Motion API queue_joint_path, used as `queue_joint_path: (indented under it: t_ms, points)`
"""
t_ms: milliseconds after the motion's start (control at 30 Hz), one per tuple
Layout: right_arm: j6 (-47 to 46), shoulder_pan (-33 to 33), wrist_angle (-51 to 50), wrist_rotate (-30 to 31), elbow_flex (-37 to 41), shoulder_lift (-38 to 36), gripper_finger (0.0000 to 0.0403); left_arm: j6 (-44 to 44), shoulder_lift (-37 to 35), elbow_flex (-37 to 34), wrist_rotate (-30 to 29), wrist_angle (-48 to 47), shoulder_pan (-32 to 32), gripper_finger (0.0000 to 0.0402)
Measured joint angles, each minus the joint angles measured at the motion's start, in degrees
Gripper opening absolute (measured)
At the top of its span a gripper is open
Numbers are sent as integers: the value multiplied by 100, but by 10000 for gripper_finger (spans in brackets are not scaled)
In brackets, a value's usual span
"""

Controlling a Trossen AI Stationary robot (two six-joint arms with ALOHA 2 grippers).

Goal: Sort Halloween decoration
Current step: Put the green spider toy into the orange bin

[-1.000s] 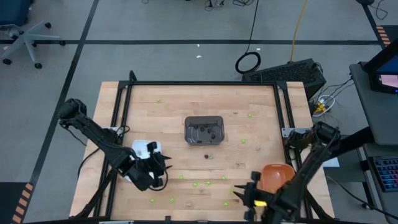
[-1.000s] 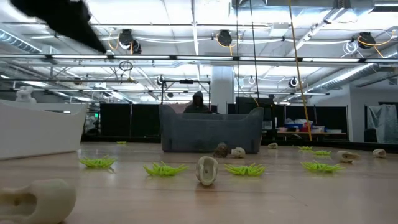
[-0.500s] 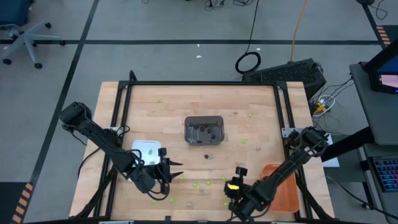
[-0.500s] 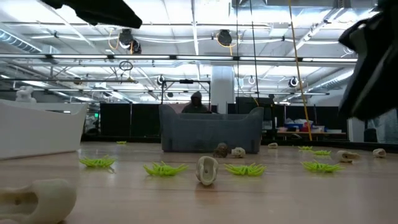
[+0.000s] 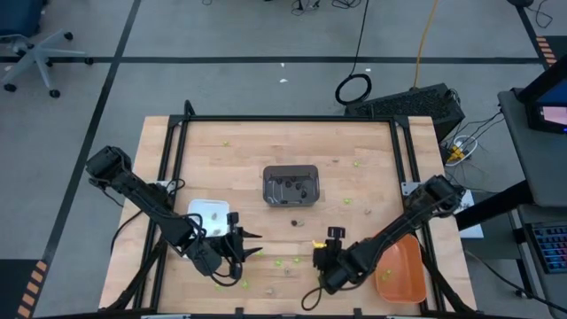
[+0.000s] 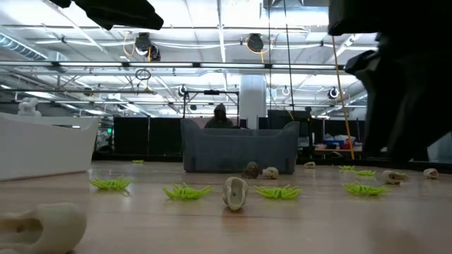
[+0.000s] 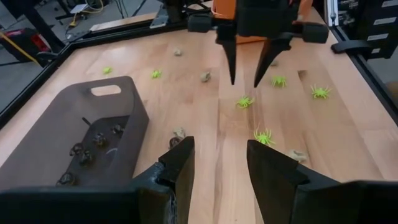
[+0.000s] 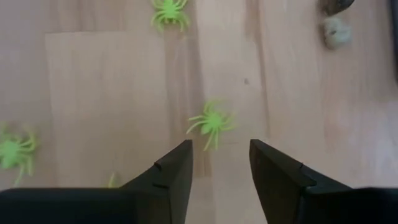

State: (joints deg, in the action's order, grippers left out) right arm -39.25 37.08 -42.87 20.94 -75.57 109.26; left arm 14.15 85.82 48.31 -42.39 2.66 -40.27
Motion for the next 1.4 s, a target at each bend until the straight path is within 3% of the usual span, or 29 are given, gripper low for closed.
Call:
queue_joint_path:
  t_ms: [467,600,900,1100,1400]
  points:
    - [390,-358,1252,-550,788,-22,146,15,0,0,15,-12,0,145]
    - [395,-430,1232,-761,798,-25,115,264,24,0,13,-10,0,145]
    - [764,-514,1524,-790,811,-14,6,1115,362,2,13,-4,32,145]
    - [1173,-636,1684,-859,820,-7,3,1675,385,2,-2,-7,128,145]
    - [1640,-818,1801,-1114,802,-3,1,1700,385,2,-323,-2,373,145]
